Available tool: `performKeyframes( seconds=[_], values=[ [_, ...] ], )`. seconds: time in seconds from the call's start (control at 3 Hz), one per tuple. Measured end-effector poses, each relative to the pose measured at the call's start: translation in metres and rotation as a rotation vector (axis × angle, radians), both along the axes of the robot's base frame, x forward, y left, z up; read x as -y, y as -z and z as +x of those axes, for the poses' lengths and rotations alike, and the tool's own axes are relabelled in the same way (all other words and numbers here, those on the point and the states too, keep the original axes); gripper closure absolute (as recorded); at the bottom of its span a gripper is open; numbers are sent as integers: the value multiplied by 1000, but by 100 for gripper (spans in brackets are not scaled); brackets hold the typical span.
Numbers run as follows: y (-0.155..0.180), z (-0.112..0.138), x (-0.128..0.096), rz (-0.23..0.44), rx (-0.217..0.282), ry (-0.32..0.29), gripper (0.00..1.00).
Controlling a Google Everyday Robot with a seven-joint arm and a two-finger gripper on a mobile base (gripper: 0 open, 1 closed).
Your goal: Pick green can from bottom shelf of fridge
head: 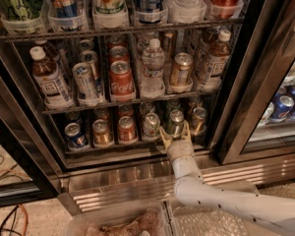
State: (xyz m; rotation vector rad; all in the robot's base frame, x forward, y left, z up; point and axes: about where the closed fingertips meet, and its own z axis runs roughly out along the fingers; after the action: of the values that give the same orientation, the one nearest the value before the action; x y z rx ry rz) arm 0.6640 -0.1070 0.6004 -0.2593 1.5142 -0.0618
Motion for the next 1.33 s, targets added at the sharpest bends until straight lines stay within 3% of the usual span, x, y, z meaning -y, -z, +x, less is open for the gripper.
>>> performKeyframes(
  seconds=[0.33,0.67,1.33],
  values=[
    [2,6,-1,4,-2,-3,35],
    [4,11,-5,14,-5,-14,47],
    [8,14,-10,45,-51,-15,94]
  ],
)
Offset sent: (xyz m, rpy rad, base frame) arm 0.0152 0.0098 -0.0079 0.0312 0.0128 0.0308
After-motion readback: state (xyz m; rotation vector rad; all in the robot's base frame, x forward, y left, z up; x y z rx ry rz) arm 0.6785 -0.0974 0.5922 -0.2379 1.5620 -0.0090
